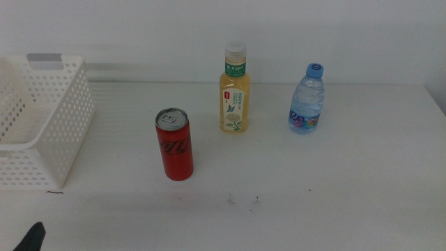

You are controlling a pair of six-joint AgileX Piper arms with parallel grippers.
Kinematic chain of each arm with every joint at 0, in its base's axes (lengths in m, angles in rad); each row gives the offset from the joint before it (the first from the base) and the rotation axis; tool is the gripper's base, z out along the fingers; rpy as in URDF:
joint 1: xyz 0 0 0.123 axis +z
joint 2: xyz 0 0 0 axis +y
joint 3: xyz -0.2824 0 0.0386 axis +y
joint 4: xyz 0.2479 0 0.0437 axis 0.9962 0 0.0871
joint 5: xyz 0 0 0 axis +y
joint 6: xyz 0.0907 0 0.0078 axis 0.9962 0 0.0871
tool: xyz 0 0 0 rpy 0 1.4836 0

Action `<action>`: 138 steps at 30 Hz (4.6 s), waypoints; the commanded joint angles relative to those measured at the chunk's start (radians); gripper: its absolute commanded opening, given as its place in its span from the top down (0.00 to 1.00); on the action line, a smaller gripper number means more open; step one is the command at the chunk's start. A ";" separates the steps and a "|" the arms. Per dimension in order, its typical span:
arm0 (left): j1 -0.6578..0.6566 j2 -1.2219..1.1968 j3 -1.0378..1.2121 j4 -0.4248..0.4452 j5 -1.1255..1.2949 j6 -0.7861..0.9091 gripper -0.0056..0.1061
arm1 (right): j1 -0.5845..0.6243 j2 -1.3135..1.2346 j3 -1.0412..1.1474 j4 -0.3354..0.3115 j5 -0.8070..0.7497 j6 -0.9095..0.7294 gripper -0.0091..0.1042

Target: Use arms to grab the bottles and put them into the dustbin to the left of the table.

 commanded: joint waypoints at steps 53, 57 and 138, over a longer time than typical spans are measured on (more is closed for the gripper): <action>-0.450 1.169 0.000 0.103 -1.263 -0.138 0.11 | -0.007 -0.004 0.004 -0.006 -0.007 -0.006 0.15; -0.450 1.263 0.000 0.110 -1.368 -0.163 0.11 | -0.007 -0.004 0.004 -0.006 -0.007 -0.006 0.15; -0.367 2.035 -0.601 0.196 -1.473 -0.259 0.11 | -0.007 -0.004 0.004 -0.006 -0.007 -0.006 0.15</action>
